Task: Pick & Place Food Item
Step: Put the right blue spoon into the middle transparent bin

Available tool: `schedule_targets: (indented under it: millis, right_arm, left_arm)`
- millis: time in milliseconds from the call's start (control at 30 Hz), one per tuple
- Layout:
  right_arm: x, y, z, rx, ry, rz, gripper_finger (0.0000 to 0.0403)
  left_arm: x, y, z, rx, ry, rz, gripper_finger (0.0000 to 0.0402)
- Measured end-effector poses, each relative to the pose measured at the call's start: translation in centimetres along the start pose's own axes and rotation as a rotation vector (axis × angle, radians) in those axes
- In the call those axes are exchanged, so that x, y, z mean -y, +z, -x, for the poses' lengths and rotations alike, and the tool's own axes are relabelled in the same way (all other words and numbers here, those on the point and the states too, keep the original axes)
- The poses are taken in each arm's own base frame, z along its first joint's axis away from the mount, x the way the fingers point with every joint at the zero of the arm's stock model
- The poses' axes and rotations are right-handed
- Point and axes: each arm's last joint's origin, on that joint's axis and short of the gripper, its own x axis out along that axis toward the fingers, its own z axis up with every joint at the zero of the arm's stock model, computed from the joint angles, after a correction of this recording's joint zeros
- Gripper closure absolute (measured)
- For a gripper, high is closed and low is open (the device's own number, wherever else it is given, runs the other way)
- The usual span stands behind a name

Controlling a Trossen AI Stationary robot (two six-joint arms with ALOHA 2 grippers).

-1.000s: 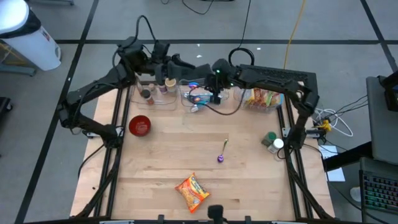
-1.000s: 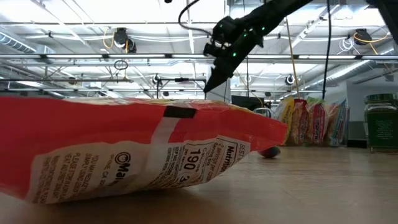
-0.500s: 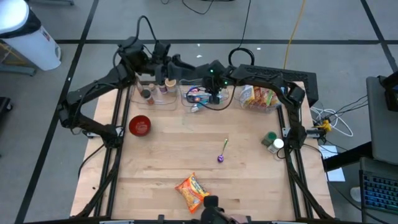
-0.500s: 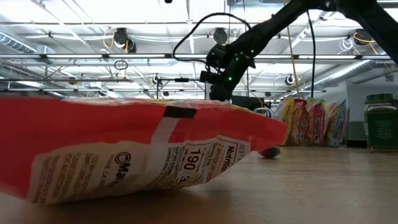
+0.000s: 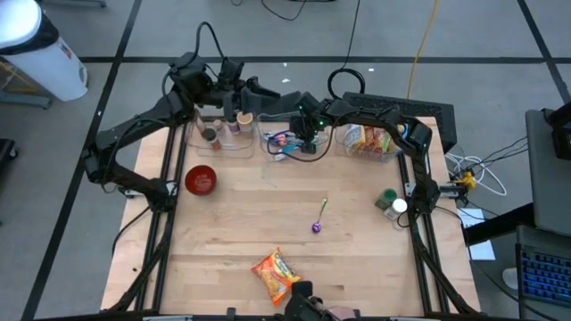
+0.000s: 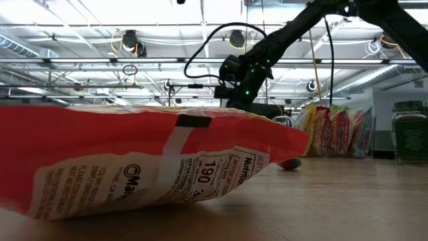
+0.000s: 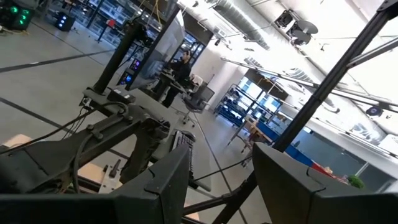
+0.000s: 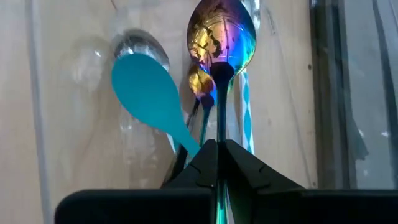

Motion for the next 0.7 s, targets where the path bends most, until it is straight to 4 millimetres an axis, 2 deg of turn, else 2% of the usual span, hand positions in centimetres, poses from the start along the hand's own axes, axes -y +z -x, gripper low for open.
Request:
schedule_targets:
  millis: [233, 700]
  right_arm:
    - [-0.26, -0.35, -0.22, -0.052, -0.03, 0.018, 0.0401]
    - [-0.64, -0.07, -0.29, -0.045, -0.023, 0.028, 0.04]
  left_arm:
    - [-0.02, 0.0, -0.01, 0.005, 0.007, 0.001, 0.022]
    - [0.37, -0.58, -0.62, -0.006, 0.009, 0.002, 0.022]
